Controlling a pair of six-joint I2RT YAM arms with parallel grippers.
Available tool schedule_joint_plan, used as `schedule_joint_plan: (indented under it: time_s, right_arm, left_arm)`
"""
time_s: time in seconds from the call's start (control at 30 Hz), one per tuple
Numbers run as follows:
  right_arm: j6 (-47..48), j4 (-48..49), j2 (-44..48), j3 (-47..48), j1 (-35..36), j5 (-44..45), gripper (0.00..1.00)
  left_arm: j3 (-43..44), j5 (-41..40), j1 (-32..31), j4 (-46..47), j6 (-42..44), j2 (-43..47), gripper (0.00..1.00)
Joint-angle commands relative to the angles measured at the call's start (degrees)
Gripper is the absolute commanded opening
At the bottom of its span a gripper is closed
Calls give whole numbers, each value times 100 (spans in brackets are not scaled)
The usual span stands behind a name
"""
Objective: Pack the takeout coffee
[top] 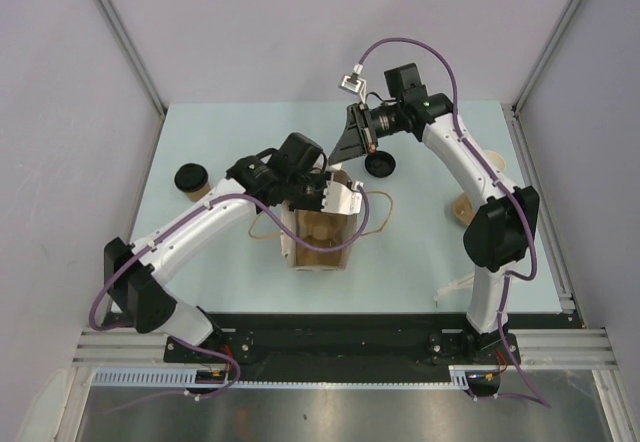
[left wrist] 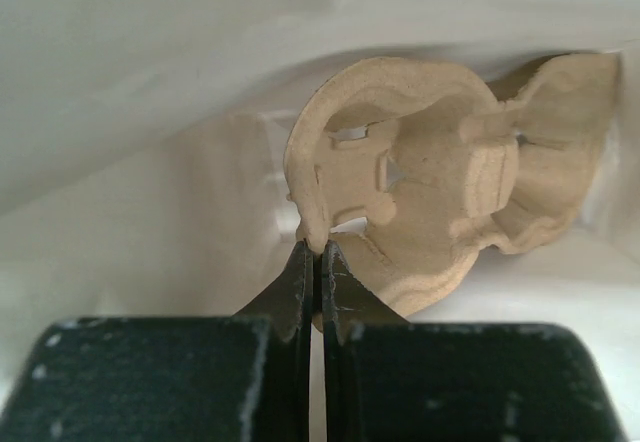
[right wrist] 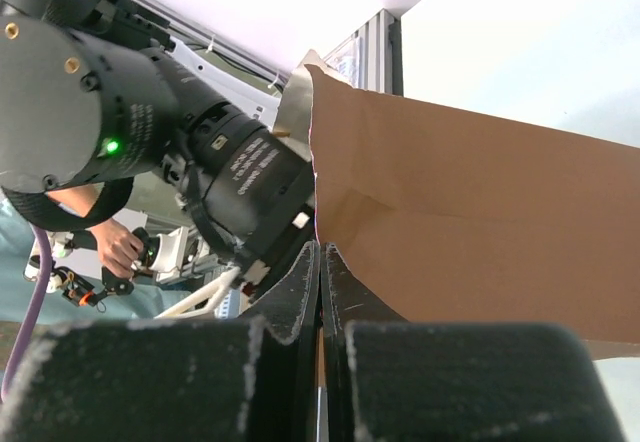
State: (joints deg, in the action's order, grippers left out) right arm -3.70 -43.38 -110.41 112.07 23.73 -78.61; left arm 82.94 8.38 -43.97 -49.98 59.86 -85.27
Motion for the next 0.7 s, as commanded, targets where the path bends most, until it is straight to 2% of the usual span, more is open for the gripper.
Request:
schedule_joint_plan:
  time_s: [0.0, 0.2, 0.43, 0.53, 0.57, 0.67]
  right_arm:
    - [186, -127, -156, 271, -43, -120, 0]
    - [142, -110, -332, 499, -52, -137, 0]
    - [72, -48, -499, 623, -105, -111, 0]
    - [80, -48, -543, 632, -149, -76, 0]
    - [72, -48, -569, 632, -166, -67, 0]
    - [72, -57, -604, 658, -175, -58, 0]
  left_arm:
    - [38, 225, 151, 84, 17, -156, 0]
    - [3, 102, 301, 216, 167, -261, 1]
    - [205, -3, 485, 269, 140, -481, 15]
    - [258, -21, 529, 260, 141, -455, 30]
    - [267, -12, 529, 278, 132, -446, 38]
    - [302, -38, 538, 313, 114, -385, 46]
